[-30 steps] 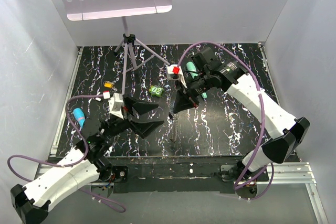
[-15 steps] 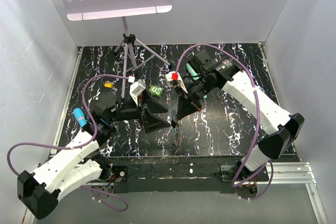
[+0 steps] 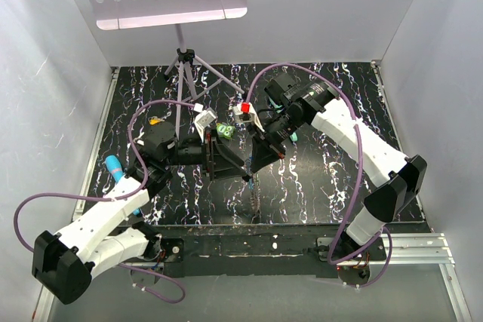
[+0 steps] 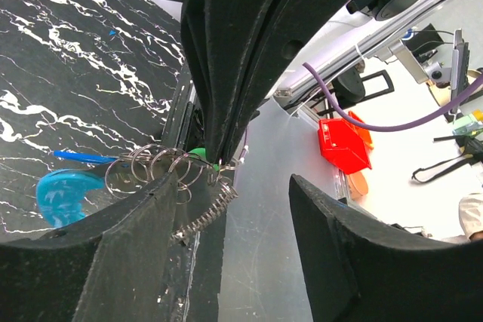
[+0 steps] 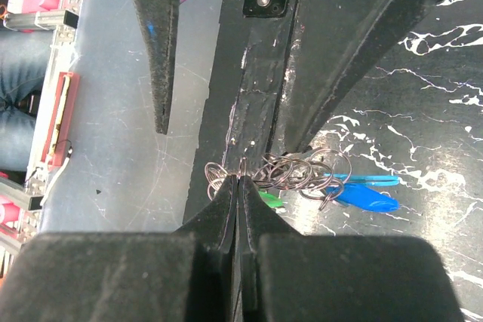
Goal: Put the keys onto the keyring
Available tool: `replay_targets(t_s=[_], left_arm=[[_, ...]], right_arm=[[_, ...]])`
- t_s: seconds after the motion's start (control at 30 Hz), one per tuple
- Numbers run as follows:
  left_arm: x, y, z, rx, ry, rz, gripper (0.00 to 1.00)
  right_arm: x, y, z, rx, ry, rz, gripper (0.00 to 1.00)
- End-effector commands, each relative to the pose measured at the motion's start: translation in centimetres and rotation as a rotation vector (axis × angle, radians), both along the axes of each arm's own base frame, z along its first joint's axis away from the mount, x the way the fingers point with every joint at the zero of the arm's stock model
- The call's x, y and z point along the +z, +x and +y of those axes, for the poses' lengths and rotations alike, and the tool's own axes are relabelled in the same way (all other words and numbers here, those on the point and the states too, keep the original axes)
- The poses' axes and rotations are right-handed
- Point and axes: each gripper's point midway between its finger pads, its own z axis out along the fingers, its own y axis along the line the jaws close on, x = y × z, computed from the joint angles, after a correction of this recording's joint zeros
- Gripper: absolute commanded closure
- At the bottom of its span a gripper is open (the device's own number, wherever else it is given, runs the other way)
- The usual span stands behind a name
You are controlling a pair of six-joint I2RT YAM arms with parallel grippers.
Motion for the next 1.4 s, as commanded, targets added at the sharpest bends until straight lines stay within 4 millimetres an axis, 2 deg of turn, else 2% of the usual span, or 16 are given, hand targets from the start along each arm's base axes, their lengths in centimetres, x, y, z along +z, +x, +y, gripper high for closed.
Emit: replay_targets(t_s=[0.0,0.4,0.77,1.37], left_arm=[[1.6,-0.5,0.3,-0.02,0.008,-0.046,0.43],[1.5,0.2,0.1,-0.009,0.044,-0.082,0.53],[1.1,0.1,-1.0,-0.026,0.057,-0.101,0.6],[0.4,0.0,-1.5,-0.035,0.072,-0.088,0.68]], right_arm=[[2.2,-0.5,0.4,0.008,0.058,0.012,0.99],[2.3,-0.4,0.7,0.009,0.06,0.035,0.99],[2.3,-0.5,0.9,0.009,0.06,0.048,0.99],[2.4,-0.5,1.0,0.006,0.062,0.054,0.99]])
